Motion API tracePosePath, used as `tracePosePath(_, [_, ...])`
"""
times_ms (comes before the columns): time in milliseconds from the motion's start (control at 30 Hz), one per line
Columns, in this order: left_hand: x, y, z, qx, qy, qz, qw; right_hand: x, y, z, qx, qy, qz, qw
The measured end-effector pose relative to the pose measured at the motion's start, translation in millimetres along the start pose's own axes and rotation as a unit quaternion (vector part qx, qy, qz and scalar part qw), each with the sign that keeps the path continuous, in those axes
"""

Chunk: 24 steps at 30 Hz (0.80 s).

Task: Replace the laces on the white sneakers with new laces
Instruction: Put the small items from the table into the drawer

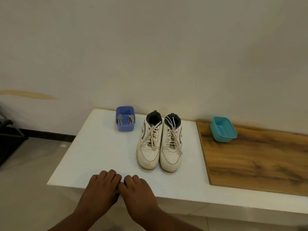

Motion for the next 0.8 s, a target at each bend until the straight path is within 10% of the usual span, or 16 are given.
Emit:
tracePosePath(167, [30, -18, 46, -0.106, 0.101, 0.103, 0.984, 9, -25, 41, 0.091, -0.081, -0.066, 0.990])
tracePosePath(333, [82, -54, 85, -0.121, -0.093, 0.067, 0.986, 8, -74, 82, 0.069, -0.273, -0.190, 0.941])
tracePosePath(800, [135, -83, 43, -0.178, -0.056, 0.058, 0.981, -5, -146, 50, 0.095, -0.081, -0.308, 0.943])
Point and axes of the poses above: each hand's wrist, its own x-axis towards the middle knuckle, its own z-axis out of the back of the hand, y = z × x, the point moved 2 cm from there along x, towards the middle knuckle, and after that the axes turned 3 degrees about y, right-handed, at the moved point
